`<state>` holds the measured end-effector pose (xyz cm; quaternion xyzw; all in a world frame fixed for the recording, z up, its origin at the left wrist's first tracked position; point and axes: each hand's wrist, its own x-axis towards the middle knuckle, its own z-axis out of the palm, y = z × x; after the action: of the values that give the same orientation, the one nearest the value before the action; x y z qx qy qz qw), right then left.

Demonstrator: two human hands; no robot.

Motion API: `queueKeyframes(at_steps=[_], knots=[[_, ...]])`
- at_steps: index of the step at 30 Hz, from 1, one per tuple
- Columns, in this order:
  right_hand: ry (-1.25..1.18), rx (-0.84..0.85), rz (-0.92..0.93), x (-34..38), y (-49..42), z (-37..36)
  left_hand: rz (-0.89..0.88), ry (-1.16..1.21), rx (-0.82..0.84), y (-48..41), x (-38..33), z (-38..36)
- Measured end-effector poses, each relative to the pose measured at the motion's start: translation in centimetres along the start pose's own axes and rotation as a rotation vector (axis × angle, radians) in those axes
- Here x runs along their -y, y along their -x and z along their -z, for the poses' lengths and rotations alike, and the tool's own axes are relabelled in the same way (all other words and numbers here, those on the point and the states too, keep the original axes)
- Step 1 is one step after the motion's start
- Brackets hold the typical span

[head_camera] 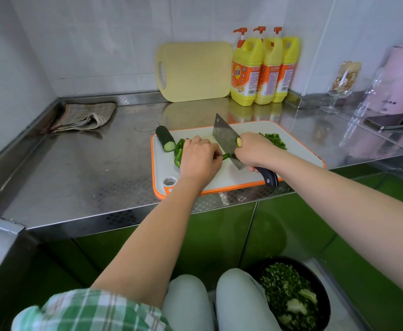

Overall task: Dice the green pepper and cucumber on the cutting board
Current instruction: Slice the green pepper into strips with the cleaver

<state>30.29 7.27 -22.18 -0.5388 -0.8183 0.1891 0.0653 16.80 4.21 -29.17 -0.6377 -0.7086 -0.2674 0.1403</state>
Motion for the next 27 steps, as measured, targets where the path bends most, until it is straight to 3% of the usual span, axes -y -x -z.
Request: queueKeyframes(at_steps=[5, 11, 20, 27], knots=[[-0.099, -0.11, 0.032, -0.8, -0.4, -0.2, -0.006, 0.0, -0.003, 0.0, 0.0, 0.1], [-0.007, 0.043, 0.007, 0.1, 0.5, 0.8, -0.01, 0.006, -0.011, 0.0, 0.0, 0.1], [-0.119, -0.078, 0.047, -0.4, -0.1, -0.2, -0.02, -0.028, -0.05, 0.0, 0.1, -0.1], [0.007, 0.052, 0.007, 0.4, 0.8, 0.5, -0.013, -0.076, -0.13, 0.1, 0.1, -0.4]])
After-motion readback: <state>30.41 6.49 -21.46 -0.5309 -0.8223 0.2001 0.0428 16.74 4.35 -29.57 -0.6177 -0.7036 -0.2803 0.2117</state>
